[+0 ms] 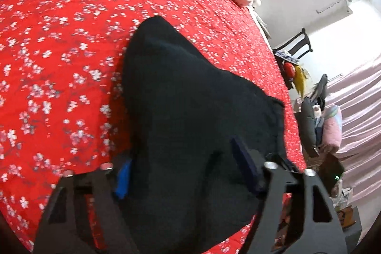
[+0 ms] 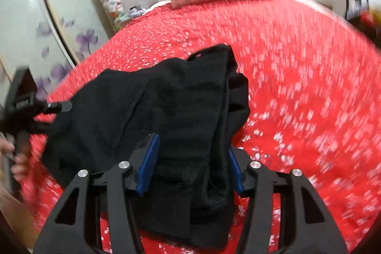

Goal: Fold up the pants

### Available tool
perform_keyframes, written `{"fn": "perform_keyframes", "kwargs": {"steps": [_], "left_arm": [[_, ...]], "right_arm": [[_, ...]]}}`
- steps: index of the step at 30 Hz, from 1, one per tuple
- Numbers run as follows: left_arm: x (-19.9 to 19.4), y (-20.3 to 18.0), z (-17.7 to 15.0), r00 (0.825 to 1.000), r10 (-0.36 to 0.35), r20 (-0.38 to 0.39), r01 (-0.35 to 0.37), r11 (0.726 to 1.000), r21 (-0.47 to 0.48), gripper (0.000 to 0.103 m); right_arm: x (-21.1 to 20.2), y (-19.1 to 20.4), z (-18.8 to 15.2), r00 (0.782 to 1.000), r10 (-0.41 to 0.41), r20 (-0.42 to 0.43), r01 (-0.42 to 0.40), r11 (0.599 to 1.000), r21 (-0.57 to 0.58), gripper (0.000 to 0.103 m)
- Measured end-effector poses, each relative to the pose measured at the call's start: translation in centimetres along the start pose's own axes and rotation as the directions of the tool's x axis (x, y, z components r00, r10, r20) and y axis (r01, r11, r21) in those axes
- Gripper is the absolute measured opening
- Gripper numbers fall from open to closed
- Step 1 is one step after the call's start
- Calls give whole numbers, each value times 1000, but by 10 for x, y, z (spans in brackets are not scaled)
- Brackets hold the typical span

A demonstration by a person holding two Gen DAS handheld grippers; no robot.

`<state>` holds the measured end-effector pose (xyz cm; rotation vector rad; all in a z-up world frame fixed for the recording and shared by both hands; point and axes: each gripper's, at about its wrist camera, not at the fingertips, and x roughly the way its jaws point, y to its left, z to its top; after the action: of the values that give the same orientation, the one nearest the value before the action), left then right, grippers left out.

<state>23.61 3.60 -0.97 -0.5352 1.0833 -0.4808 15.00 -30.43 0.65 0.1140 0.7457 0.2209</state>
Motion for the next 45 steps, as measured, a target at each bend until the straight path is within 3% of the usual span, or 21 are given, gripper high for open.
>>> {"fn": "perform_keyframes", "kwargs": {"steps": [1,3,6,9,11,13,15,17,22,24,28,30,32,34,37,39,42,45], "left_arm": [[-2,2,0,1000,10,1,-10,1000,-4,52],[-5,9,0,1000,8,3,-8,1000,-16,47],[-5,11,1,1000,8,4,-8,1000,-23,47],[-2,1,1,999,45,-3,-45,999,22,47],[-3,-1,1,999,44,-1,-44,999,27,37],[-8,1,0,1000,1,-2,-1,1000,28,18],[-12,-1,-1,1000,-24,-3,24,999,33,16],[-13,-8,-2,1000,-9,1,9,998,63,15],[-20,-23,-8,1000,-22,18,20,994,107,14],[-16,-21,-7,1000,1,14,-3,995,104,14],[-14,-15,-8,1000,-15,14,14,997,82,15],[-13,-14,-7,1000,-3,14,2,996,86,15],[-12,-10,-6,1000,-9,10,8,998,69,16],[-11,-8,-5,1000,-12,8,12,998,57,16],[-10,-5,-5,1000,-10,8,10,998,57,18],[-9,-5,-5,1000,-5,5,4,999,50,19],[-8,-6,-5,1000,5,7,-5,999,49,20],[-6,-7,-6,1000,18,9,-18,998,55,21]], "right_arm": [[-2,4,0,1000,-10,10,10,1000,-14,53],[-3,7,-2,999,-23,26,24,999,-29,53],[6,-2,-2,1000,-1,-1,1,1000,21,58],[16,-26,2,994,100,-36,-93,983,161,61],[18,-38,0,988,154,-31,-143,962,232,50],[12,-44,-3,982,187,-7,-179,949,258,45],[9,-44,-4,980,197,2,-190,944,271,42],[4,-41,-2,982,186,11,-182,945,270,41],[-14,-18,-3,996,83,23,-85,991,105,40],[-11,-20,-2,997,83,3,-83,991,109,41],[4,-41,7,992,82,-93,-61,976,211,66],[2,-39,12,997,42,-67,-30,986,167,69],[8,-38,18,993,91,-74,-78,984,157,68],[18,-44,21,988,90,-127,-62,975,212,68],[15,-56,19,990,98,-102,-68,961,268,71],[20,-60,13,985,113,-131,-70,954,291,76],[22,-63,10,981,151,-119,-104,936,336,71],[25,-45,11,983,130,-128,-97,967,237,69]]}}
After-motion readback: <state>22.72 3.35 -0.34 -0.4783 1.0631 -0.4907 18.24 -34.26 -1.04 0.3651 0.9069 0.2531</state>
